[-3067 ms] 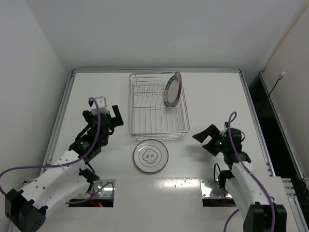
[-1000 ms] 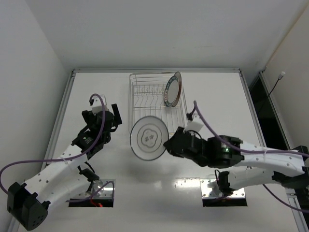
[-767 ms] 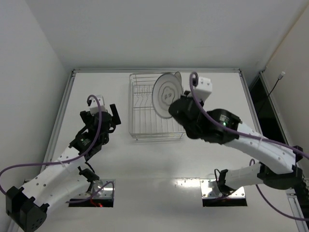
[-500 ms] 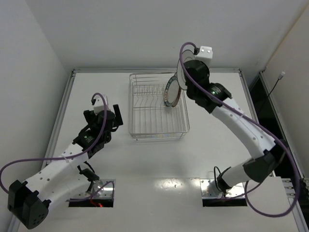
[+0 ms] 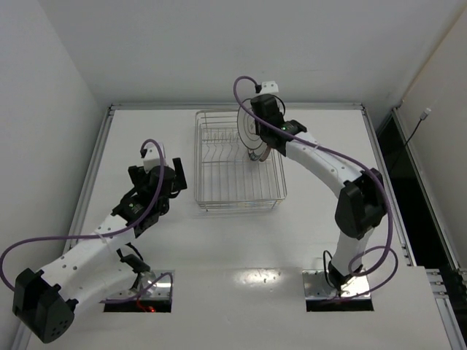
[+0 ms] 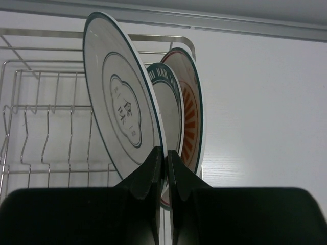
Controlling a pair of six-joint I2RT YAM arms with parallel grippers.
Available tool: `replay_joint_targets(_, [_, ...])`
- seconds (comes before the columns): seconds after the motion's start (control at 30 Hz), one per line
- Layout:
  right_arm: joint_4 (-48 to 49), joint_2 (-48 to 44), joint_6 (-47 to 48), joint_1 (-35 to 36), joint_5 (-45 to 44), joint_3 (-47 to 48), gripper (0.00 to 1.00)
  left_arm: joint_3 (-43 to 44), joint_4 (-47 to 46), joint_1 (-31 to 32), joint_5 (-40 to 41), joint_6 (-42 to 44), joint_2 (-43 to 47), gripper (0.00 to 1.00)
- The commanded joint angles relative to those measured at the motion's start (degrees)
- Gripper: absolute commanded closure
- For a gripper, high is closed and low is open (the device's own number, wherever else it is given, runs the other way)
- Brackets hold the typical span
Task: Load the plates into the dish rack
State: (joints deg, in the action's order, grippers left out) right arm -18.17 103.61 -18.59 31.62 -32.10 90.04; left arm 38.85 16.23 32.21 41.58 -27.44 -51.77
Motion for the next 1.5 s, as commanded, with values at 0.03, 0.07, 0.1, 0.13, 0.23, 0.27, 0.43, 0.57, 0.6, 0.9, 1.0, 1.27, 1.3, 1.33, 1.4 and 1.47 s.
replay_joint_targets(0.03, [5.08,1.77,-2.06,-0.33,-7.26,2.16,1.00,2.63,-1.29,-0.39,0.52,0.28,-0.53,0.00])
replay_joint_targets(0.07, [5.08,2.38,-2.76,-0.33,-7.80,2.16,1.00,2.63,-1.29,-0.39,0.52,0.28,-0.53,0.00])
replay_joint_targets(0.1, [5.08,2.38,-2.77,-0.33,-8.33,1.64,1.00,2.63,-1.29,-0.39,0.52,0.28,-0.53,0.00])
replay_joint_targets(0.13, [5.08,2.38,-3.64,0.20,-9.38,1.63,1.00,2.63,-1.29,-0.39,0.52,0.28,-0.53,0.00])
replay_joint_targets(0.23, [6.56,-0.42,-4.17,0.72,-12.63,-1.35,1.00,2.63,-1.29,-0.39,0.52,0.28,-1.05,0.00])
replay_joint_targets(0.27, [8.40,-2.69,-4.17,0.73,-13.42,-2.92,1.00,2.63,-1.29,-0.39,0.52,0.28,-1.05,0.00])
replay_joint_targets(0.43, [10.70,-5.09,-3.12,1.34,-14.92,-3.47,1.00,2.63,-1.29,-0.39,0.52,0.28,-1.05,0.00])
replay_joint_targets(0.57, [9.12,-2.63,-2.50,2.66,-16.59,-0.31,1.00,2.63,-1.29,-0.39,1.04,0.28,-1.58,0.00])
replay_joint_targets(0.6, [9.12,-2.63,-2.50,3.27,-16.59,-0.83,1.00,2.63,-1.29,-0.39,1.04,0.28,-1.58,0.00])
replay_joint_targets(0.9, [0.16,7.92,-3.30,5.20,-13.78,8.66,1.00,2.63,-0.76,-0.39,1.57,0.28,-1.58,0.00])
replay_joint_targets(1.0, [0.16,8.54,-3.82,5.83,-13.78,8.13,1.00,2.63,-0.76,-0.39,1.57,0.28,-1.58,0.00])
replay_joint_targets(1.27, [3.91,5.38,-3.31,7.41,-17.64,4.10,1.00,2.63,-0.76,-0.39,1.57,0.28,-1.58,0.00])
replay_joint_targets(1.3, [5.07,3.28,-2.51,7.41,-17.65,3.40,1.00,2.63,-0.76,-0.39,1.57,0.28,-1.58,0.00])
replay_joint_targets(1.33, [5.69,2.57,-1.90,7.41,-19.74,3.39,1.00,2.63,-0.76,-0.39,1.57,0.28,-1.58,0.00])
replay_joint_targets(1.4, [6.92,1.42,0.38,7.93,-22.03,3.39,1.00,2.63,-0.76,-0.39,1.57,0.28,-1.58,0.00])
replay_joint_targets(1.47, [8.24,0.02,2.32,7.93,-23.27,3.39,1.00,2.63,-0.76,-0.39,1.57,0.28,-2.11,0.00])
